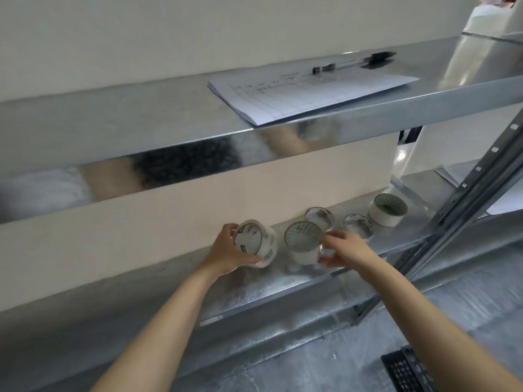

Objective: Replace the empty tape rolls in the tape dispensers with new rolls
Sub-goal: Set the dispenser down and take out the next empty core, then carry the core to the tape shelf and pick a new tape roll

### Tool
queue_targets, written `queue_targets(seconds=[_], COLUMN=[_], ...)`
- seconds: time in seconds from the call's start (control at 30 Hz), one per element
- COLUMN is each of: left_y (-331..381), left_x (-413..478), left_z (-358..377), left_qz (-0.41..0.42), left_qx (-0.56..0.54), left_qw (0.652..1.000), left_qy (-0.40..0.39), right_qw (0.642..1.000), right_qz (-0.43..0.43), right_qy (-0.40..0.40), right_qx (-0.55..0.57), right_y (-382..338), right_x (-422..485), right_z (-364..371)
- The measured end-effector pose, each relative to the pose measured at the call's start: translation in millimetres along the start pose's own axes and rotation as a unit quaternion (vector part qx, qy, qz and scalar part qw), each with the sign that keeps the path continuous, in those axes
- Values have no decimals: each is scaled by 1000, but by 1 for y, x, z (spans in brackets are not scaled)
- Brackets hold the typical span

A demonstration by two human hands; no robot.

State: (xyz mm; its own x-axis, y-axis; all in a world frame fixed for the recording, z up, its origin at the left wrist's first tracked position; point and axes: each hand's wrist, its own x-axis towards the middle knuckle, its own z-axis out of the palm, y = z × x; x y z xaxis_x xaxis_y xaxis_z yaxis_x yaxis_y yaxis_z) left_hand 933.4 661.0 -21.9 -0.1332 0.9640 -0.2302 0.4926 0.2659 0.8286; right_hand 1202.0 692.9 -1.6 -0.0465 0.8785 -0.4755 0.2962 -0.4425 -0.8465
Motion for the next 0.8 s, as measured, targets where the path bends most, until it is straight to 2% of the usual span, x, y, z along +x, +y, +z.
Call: queue_targets(seconds=[0.1, 0.23, 0.33, 0.5, 0.6, 0.7, 0.8], left_y=[3, -5, -12, -26, -43, -66, -88], left_x=[-12, -32, -49, -86, -118, -155, -195], left_z=[-25, -54, -69, -99, -132, -168, -199], left_qz=[-1, -27, -43, -45, -59, -69, -72], left_qx=[-23, -39, -44, -56, -68, -105, -139], left_qw=[1000, 997, 995, 991, 988, 978, 968], left_qy=[16, 54, 79, 110, 127, 168, 195], right_qw=[1000, 991, 987, 974, 959, 924, 888], right_qz=[-7, -8, -52, -149, -154, -126, -127], right_qy=[-11, -30, -26, -83, -186, -332, -428], right_qx=[0, -132, -151, -146, -147, -143, -105], right_y=[-10, -18, -25, -54, -78, -91, -92], right_x=[7, 1, -4, -23, -42, -73, -105], right_z=[20, 40, 59, 118, 163, 213, 268])
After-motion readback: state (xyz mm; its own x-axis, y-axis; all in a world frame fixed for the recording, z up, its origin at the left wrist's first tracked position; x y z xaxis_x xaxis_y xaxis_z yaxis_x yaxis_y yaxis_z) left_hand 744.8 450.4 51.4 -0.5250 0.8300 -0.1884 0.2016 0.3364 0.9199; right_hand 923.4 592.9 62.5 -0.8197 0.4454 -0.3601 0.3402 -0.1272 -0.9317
